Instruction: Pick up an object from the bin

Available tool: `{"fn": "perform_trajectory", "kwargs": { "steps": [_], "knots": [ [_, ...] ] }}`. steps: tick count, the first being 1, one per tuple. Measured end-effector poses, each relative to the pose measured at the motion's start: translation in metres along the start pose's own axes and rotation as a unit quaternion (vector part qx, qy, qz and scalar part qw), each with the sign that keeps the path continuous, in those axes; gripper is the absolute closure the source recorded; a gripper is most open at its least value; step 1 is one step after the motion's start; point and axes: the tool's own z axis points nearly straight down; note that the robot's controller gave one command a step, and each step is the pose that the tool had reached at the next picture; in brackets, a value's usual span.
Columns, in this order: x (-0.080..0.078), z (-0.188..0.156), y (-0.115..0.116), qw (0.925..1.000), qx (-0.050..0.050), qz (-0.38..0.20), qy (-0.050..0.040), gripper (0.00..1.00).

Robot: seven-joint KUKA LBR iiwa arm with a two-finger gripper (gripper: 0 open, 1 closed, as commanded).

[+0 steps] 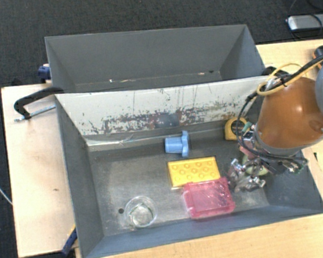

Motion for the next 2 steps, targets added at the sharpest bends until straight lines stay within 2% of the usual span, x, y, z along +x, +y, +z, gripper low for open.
{"fn": "perform_trajectory", "kwargs": {
  "steps": [1,2],
  "knots": [
    [0.0001,0.0,-0.0001,1.0,0.0,0.0,0.0,0.0],
    [0.0001,0.0,-0.0001,1.0,0.0,0.0,0.0,0.0]
  ]
}}
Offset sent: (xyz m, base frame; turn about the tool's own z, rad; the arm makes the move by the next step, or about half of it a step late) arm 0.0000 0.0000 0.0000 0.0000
